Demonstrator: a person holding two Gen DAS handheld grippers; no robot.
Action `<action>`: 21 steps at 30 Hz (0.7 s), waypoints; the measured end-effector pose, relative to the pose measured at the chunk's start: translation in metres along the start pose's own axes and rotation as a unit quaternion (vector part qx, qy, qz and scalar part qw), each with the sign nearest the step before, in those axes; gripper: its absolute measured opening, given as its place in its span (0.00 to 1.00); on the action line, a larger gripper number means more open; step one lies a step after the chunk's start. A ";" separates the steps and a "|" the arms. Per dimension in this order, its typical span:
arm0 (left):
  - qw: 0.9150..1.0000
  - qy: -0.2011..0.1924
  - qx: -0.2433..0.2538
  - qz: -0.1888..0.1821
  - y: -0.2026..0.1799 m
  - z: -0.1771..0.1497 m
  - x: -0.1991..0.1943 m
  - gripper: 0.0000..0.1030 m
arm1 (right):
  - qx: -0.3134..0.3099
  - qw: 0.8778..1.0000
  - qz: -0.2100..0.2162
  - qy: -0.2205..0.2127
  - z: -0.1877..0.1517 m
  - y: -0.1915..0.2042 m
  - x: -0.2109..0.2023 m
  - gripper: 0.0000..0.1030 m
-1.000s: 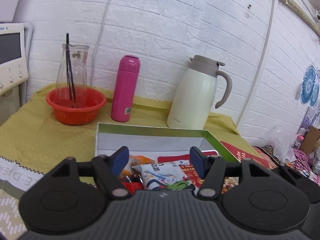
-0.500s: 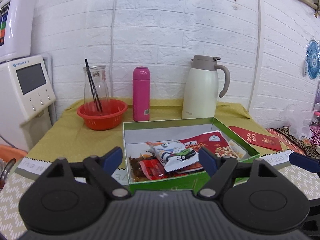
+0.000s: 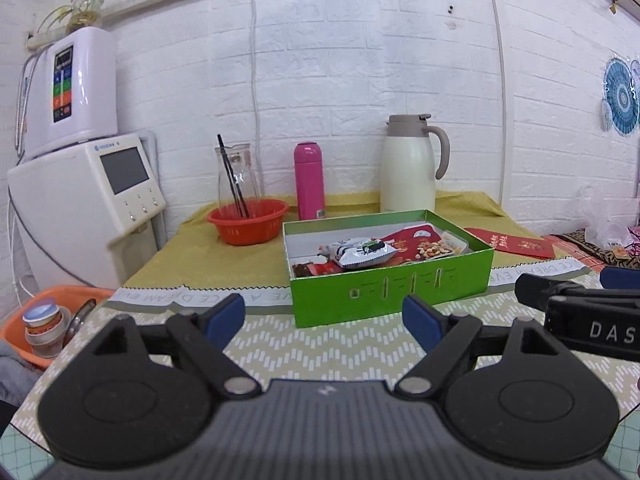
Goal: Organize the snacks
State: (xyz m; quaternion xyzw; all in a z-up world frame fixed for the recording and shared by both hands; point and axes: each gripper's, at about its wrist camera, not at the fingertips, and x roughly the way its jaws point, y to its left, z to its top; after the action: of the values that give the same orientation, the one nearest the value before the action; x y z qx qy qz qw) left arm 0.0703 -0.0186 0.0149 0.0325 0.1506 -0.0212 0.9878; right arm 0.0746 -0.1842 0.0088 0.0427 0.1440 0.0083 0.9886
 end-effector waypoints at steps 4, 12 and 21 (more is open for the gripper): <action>0.999 -0.032 0.006 0.019 -0.003 -0.011 -0.029 0.82 | -0.001 1.000 -0.012 -0.010 -0.009 0.003 -0.020 1.00; 0.999 -0.014 -0.036 0.019 0.004 -0.017 -0.049 0.82 | -0.024 1.000 -0.005 -0.003 -0.028 0.009 -0.039 1.00; 0.999 -0.026 -0.008 0.027 -0.005 -0.025 -0.054 0.83 | -0.023 1.000 -0.020 -0.006 -0.035 0.006 -0.046 1.00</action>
State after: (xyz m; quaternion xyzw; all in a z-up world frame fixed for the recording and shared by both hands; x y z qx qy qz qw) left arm 0.0107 -0.0202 0.0069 0.0281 0.1238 0.0058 0.9919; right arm 0.0210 -0.1762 -0.0107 0.0173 0.1390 -0.0084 0.9901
